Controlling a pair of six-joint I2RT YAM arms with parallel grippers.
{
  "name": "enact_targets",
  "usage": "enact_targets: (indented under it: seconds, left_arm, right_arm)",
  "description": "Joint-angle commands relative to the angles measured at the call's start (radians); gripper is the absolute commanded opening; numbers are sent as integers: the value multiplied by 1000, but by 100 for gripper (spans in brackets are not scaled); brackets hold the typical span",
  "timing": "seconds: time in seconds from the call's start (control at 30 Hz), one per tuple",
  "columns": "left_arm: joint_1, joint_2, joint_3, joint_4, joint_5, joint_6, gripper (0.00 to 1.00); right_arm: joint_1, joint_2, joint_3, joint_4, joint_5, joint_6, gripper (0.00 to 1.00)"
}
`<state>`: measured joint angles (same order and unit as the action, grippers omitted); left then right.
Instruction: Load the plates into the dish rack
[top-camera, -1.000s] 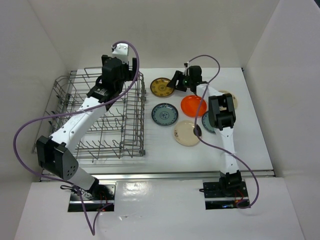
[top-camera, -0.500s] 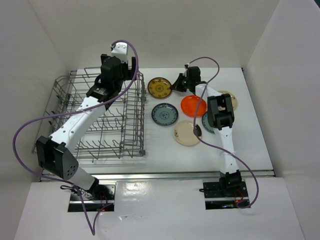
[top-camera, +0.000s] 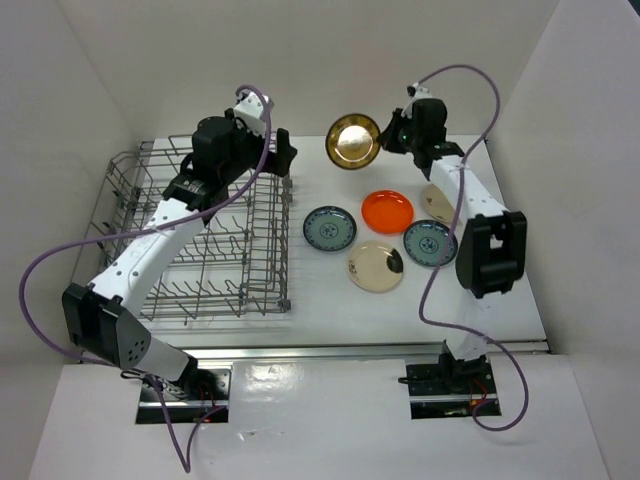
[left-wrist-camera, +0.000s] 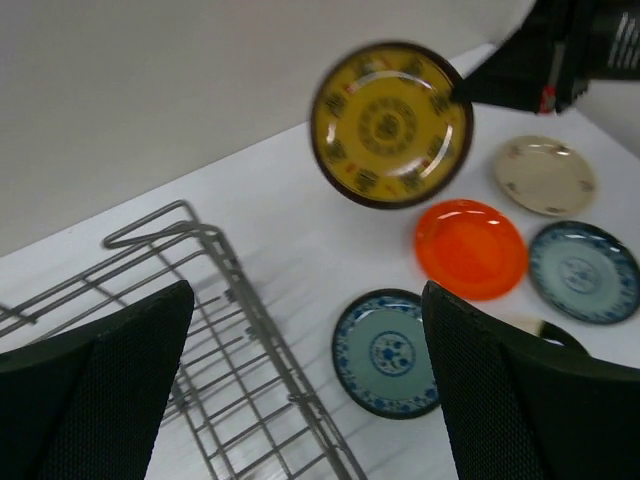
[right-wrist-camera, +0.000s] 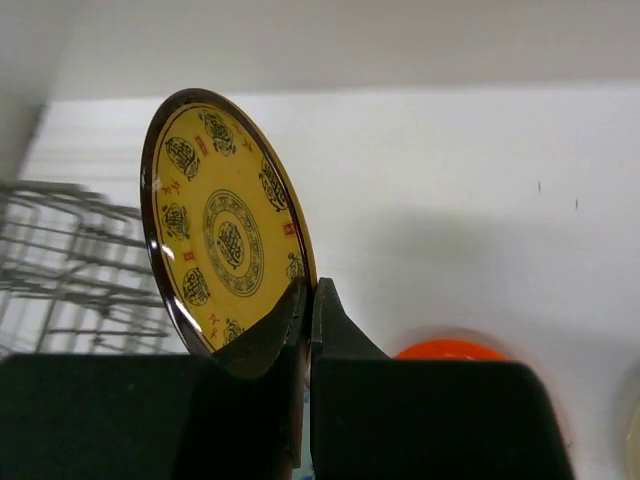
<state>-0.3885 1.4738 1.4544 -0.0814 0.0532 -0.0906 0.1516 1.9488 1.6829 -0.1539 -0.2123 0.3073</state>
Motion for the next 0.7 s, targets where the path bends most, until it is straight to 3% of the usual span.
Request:
enact_targets:
  seconds: [0.0, 0.1, 0.2, 0.33, 0.67]
  left_arm:
    - [0, -70, -11, 74, 252, -24, 100]
    - [0, -70, -11, 83, 414, -24, 100]
    - [0, -60, 0, 83, 485, -37, 100]
    - [0, -38, 10, 94, 452, -47, 100]
    - [0, -26, 18, 85, 350, -58, 97]
  right_arm:
    - [69, -213, -26, 89, 1, -103, 0]
    - [118, -290, -84, 111, -27, -135, 0]
    - [138, -381, -152, 131, -54, -145, 0]
    - [170, -496, -224, 157, -122, -145, 0]
    - [212, -597, -271, 148, -177, -165, 0]
